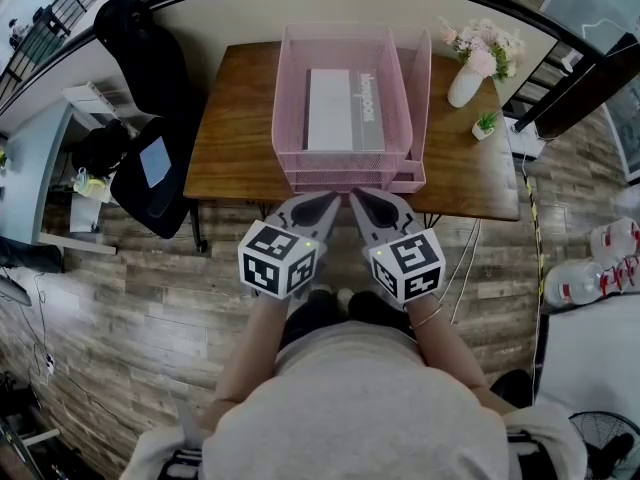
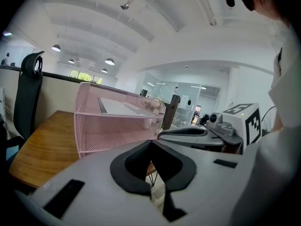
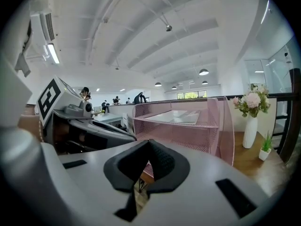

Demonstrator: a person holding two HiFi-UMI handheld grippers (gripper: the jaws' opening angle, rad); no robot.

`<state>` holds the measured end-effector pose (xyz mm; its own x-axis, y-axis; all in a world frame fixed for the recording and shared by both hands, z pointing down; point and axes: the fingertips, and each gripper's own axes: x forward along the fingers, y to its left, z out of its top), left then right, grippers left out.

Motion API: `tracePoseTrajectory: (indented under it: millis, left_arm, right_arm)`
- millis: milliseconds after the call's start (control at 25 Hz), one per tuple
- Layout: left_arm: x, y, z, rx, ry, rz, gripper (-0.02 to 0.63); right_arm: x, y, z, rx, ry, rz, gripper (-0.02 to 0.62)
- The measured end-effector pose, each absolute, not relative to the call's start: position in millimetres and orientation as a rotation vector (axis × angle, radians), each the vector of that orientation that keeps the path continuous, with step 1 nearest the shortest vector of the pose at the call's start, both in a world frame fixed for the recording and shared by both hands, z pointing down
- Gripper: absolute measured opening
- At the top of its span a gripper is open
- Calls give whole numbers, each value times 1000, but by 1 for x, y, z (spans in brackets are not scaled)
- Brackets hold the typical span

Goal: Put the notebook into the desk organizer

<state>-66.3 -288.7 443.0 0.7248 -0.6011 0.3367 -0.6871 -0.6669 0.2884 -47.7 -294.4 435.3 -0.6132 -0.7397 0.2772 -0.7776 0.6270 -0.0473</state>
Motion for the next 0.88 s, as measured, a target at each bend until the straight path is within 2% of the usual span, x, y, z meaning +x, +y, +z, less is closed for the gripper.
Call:
tracePoseTrajectory:
  millis: [880]
  left_arm:
    - [-70, -292, 443, 2526, -993, 292, 11]
  right_arm:
    - [-45, -292, 437, 1253, -2643, 328, 9]
